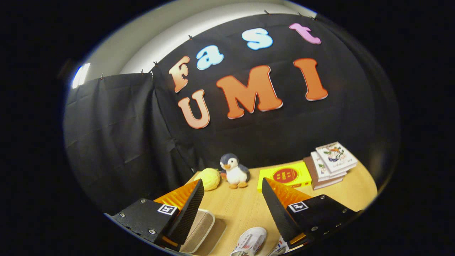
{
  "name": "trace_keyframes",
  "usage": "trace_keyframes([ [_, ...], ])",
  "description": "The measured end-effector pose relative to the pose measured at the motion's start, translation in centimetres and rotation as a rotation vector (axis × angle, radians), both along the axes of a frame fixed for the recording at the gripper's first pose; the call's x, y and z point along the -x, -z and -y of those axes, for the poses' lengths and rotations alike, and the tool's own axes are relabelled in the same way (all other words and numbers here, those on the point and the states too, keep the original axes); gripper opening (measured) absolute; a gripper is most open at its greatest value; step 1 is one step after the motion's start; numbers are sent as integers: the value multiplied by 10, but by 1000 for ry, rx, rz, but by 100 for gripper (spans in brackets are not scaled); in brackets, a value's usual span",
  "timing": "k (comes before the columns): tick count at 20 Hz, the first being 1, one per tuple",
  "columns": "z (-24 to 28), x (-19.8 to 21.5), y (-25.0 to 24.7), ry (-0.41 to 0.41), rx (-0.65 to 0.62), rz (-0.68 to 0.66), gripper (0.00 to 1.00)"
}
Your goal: Open the storage box then place both shoes into the box .Put the left shoe in first, then the right shoe, with the right side of both shoes facing outward in a uniform manner.
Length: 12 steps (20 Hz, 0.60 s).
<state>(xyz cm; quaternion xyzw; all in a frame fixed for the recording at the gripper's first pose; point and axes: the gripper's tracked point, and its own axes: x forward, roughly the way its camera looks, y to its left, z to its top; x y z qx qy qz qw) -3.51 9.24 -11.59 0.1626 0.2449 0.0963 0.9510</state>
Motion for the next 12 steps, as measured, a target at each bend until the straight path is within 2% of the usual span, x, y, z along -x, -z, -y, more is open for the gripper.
trace_keyframes([
  [8, -79, 60, 92, -266, -137, -354, 97],
  [12, -103, 91, 131, -339, -206, -510, 97],
])
